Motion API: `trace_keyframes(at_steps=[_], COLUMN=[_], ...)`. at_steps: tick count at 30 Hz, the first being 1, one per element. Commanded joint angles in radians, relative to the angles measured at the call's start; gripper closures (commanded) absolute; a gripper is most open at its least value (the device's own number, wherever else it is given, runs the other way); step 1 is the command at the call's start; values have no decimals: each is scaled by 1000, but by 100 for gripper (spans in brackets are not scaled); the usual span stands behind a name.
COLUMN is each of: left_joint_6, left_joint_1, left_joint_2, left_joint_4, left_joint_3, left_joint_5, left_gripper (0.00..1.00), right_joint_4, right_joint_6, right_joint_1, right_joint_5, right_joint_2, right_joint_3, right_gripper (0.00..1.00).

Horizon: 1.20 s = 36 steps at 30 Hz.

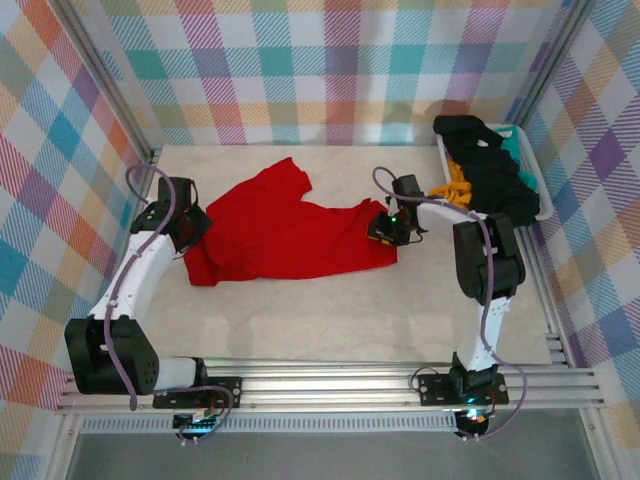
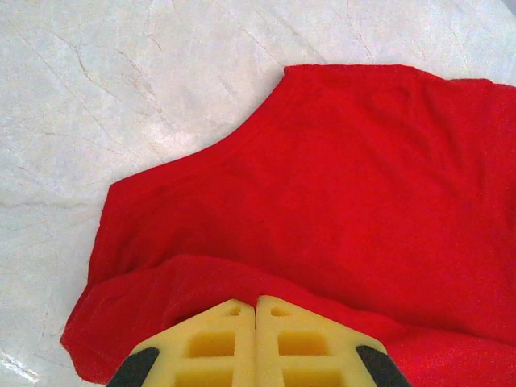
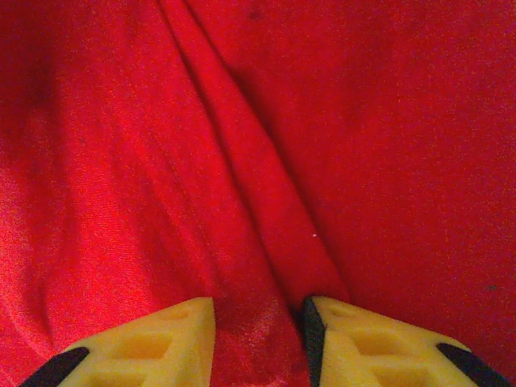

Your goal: Fold and stack the t-shirts

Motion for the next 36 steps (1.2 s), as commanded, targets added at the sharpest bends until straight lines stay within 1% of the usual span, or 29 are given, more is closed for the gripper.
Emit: trace_keyframes(at_steps=[1, 4, 6, 12, 16, 20, 26, 27, 30, 33, 36], left_joint_6=[7, 8, 8, 8, 8, 6, 10, 11, 11, 9, 9], left_joint_1=[-6, -6, -5, -7, -5, -6, -8, -6, -5, -7, -6], left_joint_2=[-28, -28, -27, -27, -24, -24, -24, -24, -27, -28, -27], left_joint_4=[-11, -10, -10, -11, -10, -7, -10, -11, -9, -8, -8], left_joint_3=[-4, -5, -5, -4, -7, -10, -7, -9, -9, -13, -13], left_joint_5=[8, 7, 9, 8, 9, 11, 13, 12, 16, 18, 20], left_gripper=[100, 100, 100, 100, 100, 100, 100, 100, 100, 100, 100], right_joint_4=[-6, -3, -3, -14, -30, -25, -34, -41, -44, -58, -38], right_joint_6=[-11, 1, 8, 30, 35, 44, 32, 28, 11, -3, -1], right_joint_1=[-3, -1, 0, 6, 9, 13, 12, 12, 7, 6, 5], right_joint_5=[-24, -25, -22, -16, -20, -30, -13, -1, 37, 43, 48], right_joint_2=[-7, -34, -59, -130, -141, -144, -108, -102, -90, -52, -49], right_joint_3=[9, -16, -37, -88, -91, -94, -79, -73, -71, -57, -74], right_gripper=[71, 81, 84, 83, 83, 92, 93, 91, 78, 69, 67])
